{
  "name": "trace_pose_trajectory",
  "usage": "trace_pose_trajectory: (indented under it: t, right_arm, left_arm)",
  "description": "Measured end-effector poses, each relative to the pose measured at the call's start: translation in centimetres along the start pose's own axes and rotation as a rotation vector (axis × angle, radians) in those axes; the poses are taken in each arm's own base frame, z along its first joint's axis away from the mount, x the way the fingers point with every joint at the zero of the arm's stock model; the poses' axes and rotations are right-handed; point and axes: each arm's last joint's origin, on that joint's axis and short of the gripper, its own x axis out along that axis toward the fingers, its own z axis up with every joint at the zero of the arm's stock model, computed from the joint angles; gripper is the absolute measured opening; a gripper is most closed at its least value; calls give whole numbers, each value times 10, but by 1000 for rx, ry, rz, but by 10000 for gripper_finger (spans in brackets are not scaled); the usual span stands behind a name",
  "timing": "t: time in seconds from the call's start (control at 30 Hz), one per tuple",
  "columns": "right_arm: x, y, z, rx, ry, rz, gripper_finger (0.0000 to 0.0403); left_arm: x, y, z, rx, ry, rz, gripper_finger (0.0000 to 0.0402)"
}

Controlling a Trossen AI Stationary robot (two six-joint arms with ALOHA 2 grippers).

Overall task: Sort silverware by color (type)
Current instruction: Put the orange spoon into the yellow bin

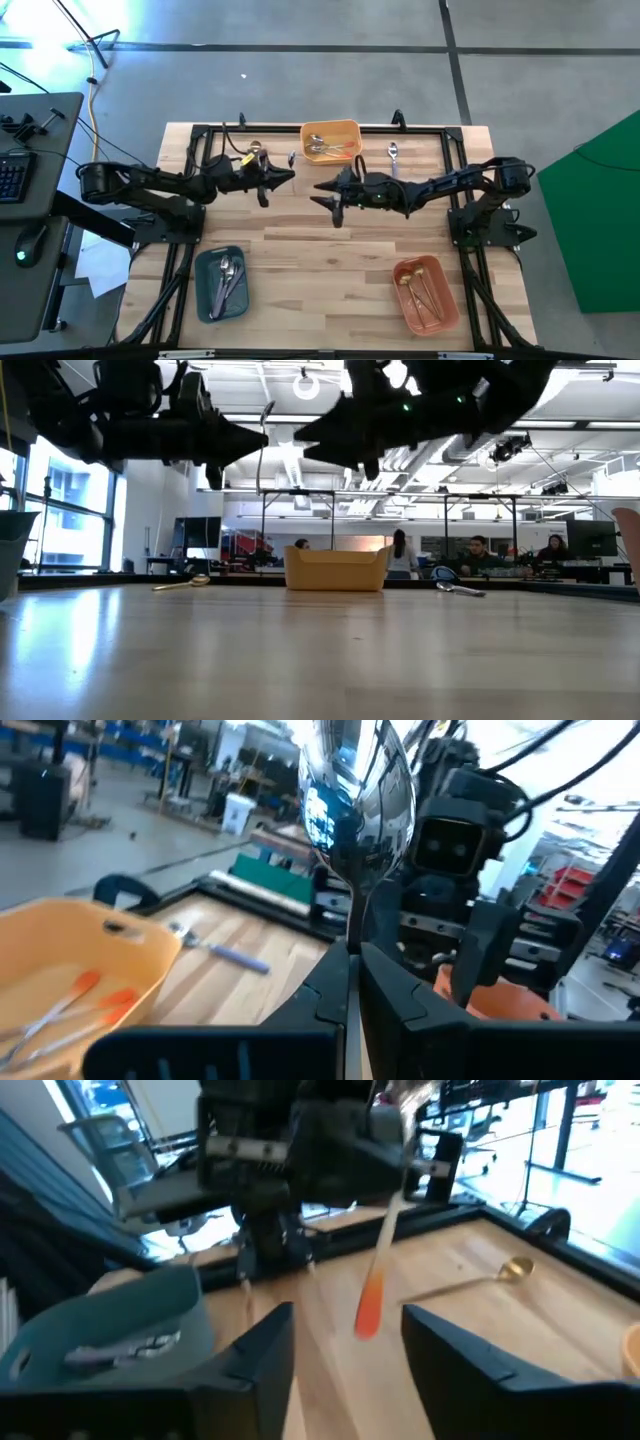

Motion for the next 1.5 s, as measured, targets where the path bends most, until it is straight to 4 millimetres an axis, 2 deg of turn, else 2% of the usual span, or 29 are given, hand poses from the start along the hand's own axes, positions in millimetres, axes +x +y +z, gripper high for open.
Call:
trace_pose_trajectory:
  t: [0.1, 0.23, 0.47, 0.8, 0.93, 1.13, 1.17, 1.33, 1.5]
  right_arm:
    - [7, 2, 13, 1, -19, -4, 189]
    - [20, 3, 23, -36, -30, -9, 200]
    - [45, -2, 23, -67, -2, -20, 200]
    - [54, -15, 23, -12, 5, -20, 194]
    - [54, -16, 22, -16, 13, -23, 155]
    - [54, -15, 21, -12, 27, -21, 26]
    - [54, -15, 21, -13, 26, -24, 15]
    - [52, -15, 20, -6, 57, -23, 20]
    - [44, -14, 27, -4, 94, -31, 3]
  left_arm:
    - [1, -2, 2, 20, -33, -29, 1]
    - [2, -4, 6, 28, -80, -70, 1]
    - [6, -2, 1, 19, -82, -88, 1]
    - [24, 0, -1, 18, -77, -154, 1]
    - [30, 1, -3, 16, -71, -153, 1]
    - [31, 2, -2, 9, -70, -150, 1]
    - [31, 2, -2, 11, -72, -152, 3]
    - [31, 2, -2, 9, -78, -155, 34]
    - [31, 2, -3, 20, -63, -160, 77]
